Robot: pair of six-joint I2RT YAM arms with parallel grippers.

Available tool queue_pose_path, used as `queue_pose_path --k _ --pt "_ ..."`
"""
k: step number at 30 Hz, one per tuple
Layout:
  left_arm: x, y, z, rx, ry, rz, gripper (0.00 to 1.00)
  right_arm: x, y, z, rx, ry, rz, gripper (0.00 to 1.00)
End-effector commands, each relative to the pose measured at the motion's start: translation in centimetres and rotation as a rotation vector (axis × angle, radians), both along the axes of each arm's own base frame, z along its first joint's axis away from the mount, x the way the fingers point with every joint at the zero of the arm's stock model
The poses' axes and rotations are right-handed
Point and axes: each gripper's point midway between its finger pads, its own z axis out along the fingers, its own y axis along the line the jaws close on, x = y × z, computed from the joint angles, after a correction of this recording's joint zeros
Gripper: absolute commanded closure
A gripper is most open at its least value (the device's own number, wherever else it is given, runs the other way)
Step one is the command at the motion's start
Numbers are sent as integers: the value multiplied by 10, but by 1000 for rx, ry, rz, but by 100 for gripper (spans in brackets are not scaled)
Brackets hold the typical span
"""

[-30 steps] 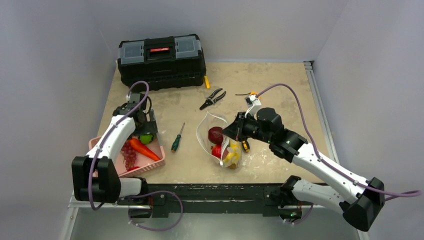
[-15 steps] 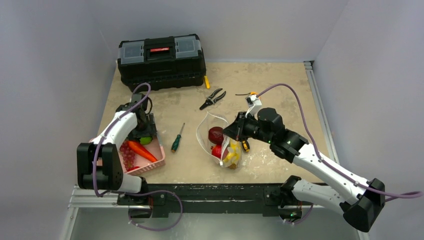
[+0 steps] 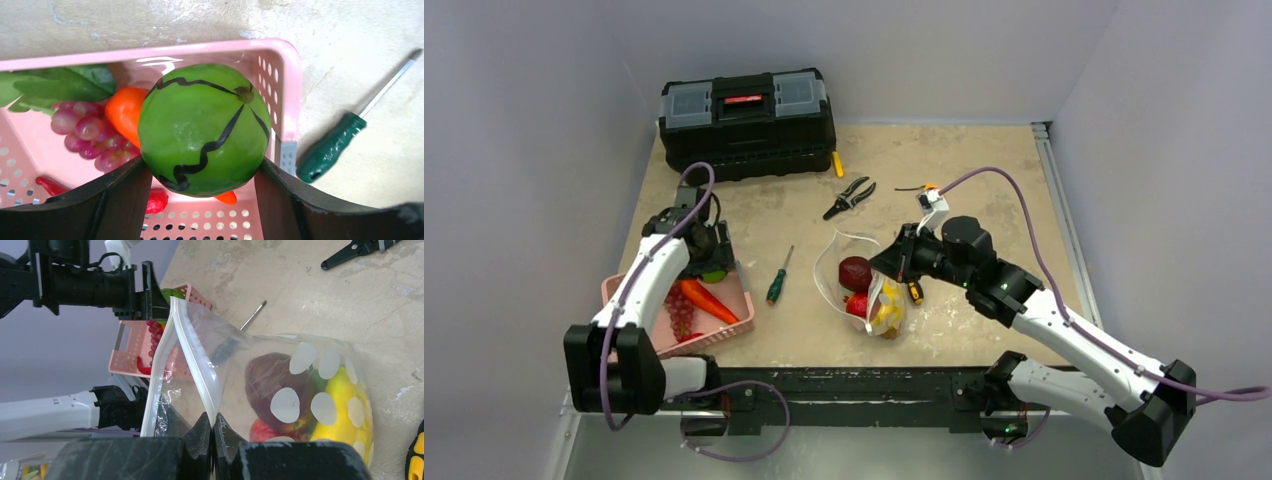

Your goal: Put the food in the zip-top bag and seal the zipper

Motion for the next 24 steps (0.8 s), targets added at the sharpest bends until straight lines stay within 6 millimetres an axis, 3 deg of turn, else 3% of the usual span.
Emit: queue_pose_path --k 1,4,6,13,16,20,24 --pt "-8 -3 34 -31 -102 14 76 0 9 18 41 -56 43 100" --pt "-17 -11 58 -75 -168 -8 78 1 10 16 32 -54 50 100" --pt "-22 -26 76 -157 -228 -40 78 3 11 16 31 -53 46 100" --pt "-41 -138 146 -794 -427 -315 79 4 13 16 28 -49 47 100" --pt "-52 -165 180 -950 -547 -426 77 4 13 16 35 -48 43 100" --pt "-76 -203 220 -1110 -554 -575 73 5 11 16 34 -49 32 100" --pt "-89 -235 237 -1176 -514 -669 70 6 12 21 46 -52 30 100"
